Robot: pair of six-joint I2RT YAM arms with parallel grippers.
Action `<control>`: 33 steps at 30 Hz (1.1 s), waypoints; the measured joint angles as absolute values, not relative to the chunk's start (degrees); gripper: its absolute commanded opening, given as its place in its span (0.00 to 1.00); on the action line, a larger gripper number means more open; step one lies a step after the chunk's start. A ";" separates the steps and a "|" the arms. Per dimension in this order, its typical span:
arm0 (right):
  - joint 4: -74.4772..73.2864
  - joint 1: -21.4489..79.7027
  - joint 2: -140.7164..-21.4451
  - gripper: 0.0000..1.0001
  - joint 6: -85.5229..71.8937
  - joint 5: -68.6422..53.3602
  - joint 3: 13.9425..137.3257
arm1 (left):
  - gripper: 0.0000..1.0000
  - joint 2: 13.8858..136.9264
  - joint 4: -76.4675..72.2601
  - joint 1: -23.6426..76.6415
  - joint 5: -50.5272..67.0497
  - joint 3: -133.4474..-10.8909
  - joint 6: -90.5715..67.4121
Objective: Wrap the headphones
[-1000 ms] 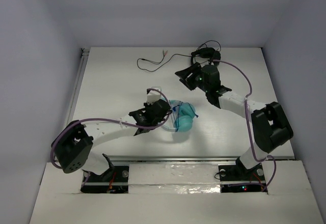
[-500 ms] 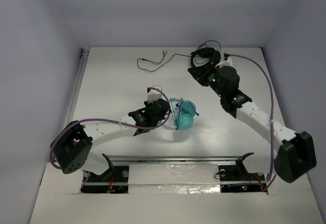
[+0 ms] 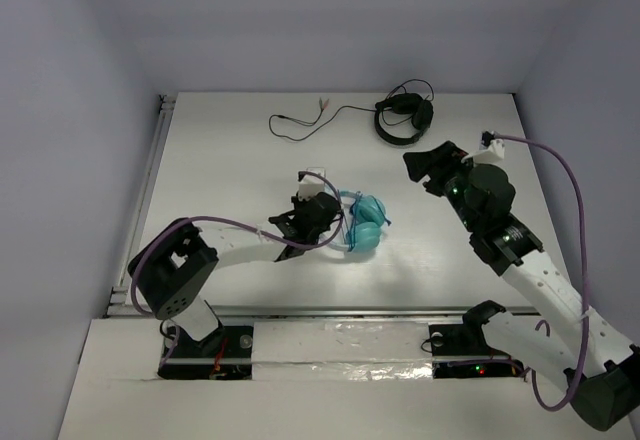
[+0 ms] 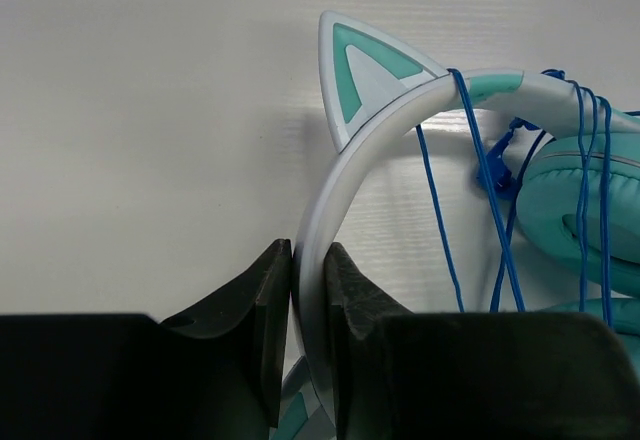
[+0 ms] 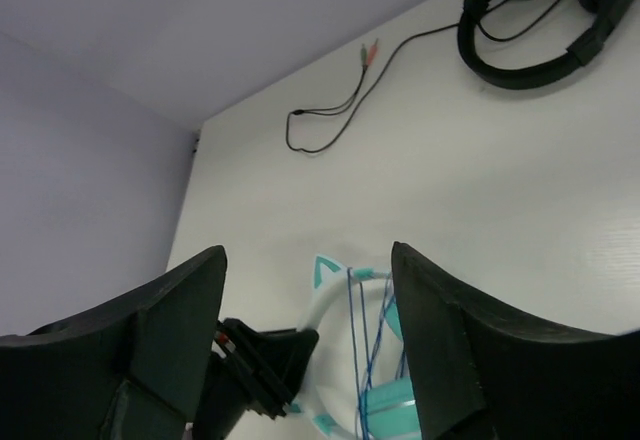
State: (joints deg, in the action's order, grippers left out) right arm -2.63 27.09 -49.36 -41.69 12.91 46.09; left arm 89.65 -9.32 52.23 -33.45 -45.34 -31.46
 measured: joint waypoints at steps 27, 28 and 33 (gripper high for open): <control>-15.42 27.09 -39.38 1.00 -37.74 15.40 50.15 | 0.77 67.64 -10.26 48.62 -32.93 -42.59 -29.54; -16.12 27.09 -39.33 1.00 -37.65 15.33 50.65 | 0.80 65.71 -9.56 48.62 -32.82 -42.85 -29.32; -20.25 27.09 -39.33 1.00 -37.41 14.52 51.81 | 0.87 58.06 -4.97 48.62 -31.92 -46.39 -27.92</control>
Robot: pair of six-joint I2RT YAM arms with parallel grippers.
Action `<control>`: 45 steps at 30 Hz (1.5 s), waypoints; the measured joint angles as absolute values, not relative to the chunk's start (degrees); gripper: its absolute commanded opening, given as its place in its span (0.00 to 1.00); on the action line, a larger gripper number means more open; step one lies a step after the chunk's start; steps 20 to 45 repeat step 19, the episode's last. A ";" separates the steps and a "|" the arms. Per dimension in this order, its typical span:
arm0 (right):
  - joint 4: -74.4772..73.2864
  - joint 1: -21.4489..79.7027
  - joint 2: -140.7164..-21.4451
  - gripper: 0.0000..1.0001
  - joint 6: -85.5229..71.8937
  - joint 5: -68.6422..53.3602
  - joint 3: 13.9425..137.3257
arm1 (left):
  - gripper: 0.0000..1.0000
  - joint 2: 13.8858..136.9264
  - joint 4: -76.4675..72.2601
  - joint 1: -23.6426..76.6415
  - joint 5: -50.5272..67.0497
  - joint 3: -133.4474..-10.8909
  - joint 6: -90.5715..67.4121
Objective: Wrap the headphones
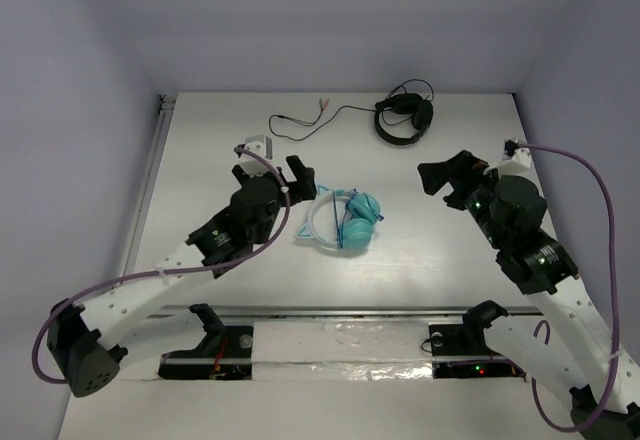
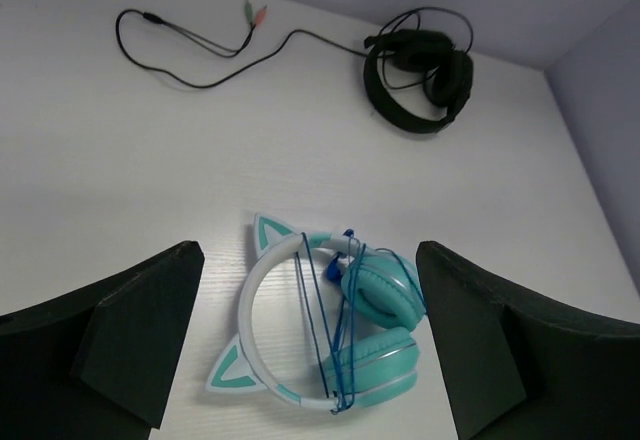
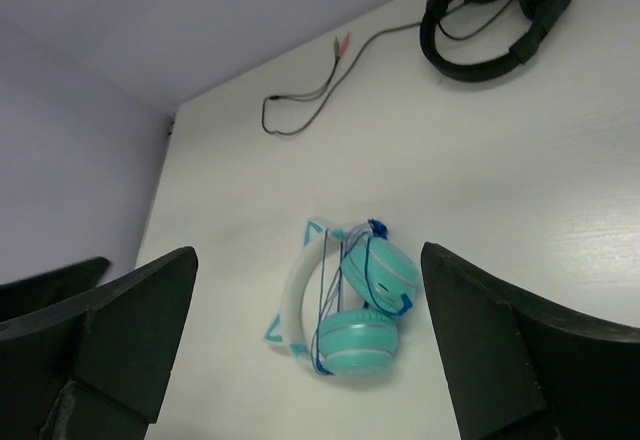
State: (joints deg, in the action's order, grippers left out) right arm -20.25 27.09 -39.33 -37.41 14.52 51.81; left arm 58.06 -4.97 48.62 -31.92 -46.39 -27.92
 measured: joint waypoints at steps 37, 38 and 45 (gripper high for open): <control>-30.50 27.09 -32.80 1.00 -40.53 19.11 49.78 | 0.99 32.27 12.69 48.62 -36.29 -50.06 -27.44; -30.50 27.09 -32.80 1.00 -40.53 19.11 49.78 | 0.99 32.27 12.69 48.62 -36.29 -50.06 -27.44; -30.50 27.09 -32.80 1.00 -40.53 19.11 49.78 | 0.99 32.27 12.69 48.62 -36.29 -50.06 -27.44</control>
